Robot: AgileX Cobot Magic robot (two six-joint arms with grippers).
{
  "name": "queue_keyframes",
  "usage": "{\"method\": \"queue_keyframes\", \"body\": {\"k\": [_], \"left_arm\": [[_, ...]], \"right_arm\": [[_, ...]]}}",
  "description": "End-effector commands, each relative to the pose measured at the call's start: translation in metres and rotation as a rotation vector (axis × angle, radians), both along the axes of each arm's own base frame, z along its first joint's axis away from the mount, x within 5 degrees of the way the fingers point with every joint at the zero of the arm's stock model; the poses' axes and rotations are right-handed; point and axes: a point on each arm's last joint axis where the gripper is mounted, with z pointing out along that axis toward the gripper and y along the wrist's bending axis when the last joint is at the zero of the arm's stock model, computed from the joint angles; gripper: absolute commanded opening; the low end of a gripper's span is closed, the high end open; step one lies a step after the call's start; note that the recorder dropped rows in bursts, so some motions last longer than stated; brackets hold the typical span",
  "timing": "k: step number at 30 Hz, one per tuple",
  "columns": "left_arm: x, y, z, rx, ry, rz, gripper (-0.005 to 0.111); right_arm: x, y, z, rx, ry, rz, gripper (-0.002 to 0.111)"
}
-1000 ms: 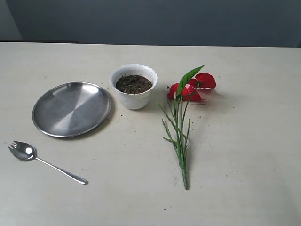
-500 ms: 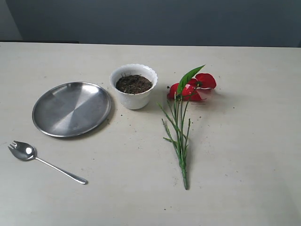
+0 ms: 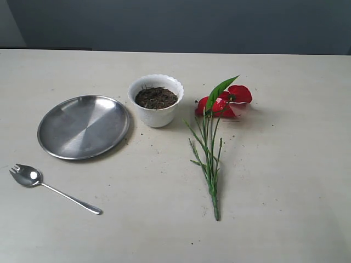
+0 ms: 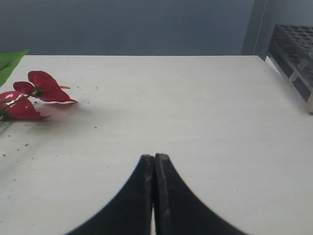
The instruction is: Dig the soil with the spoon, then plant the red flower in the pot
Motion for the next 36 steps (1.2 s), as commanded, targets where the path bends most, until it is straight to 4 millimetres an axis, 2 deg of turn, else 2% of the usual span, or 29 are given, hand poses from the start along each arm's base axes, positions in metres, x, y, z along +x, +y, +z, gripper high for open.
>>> {"method": "queue_keyframes", "body": {"k": [1,8,18,26,33,36], "left_arm": [[0.014,-0.001,0.002,-0.082,0.069,-0.006,0.000],[0.039,0.005,-0.014,-0.229,0.302,0.073,0.000],[0.074,0.011,-0.038,-0.339,0.470,0.147,0.000],[0.090,0.015,-0.045,-0.346,0.472,0.166,0.000],[0.096,0.009,-0.043,-0.444,0.438,0.144,0.000],[0.095,0.013,-0.044,-0.313,0.442,0.101,0.000]], "right_arm": [[0.000,0.000,0.000,-0.005,-0.008,-0.001,-0.001],[0.000,0.000,0.000,-0.005,-0.008,-0.001,-0.001],[0.000,0.000,0.000,-0.005,-0.008,-0.001,-0.001],[0.000,0.000,0.000,-0.005,-0.008,-0.001,-0.001],[0.000,0.000,0.000,-0.005,-0.008,-0.001,-0.001],[0.000,0.000,0.000,-0.005,-0.008,-0.001,-0.001]]}}
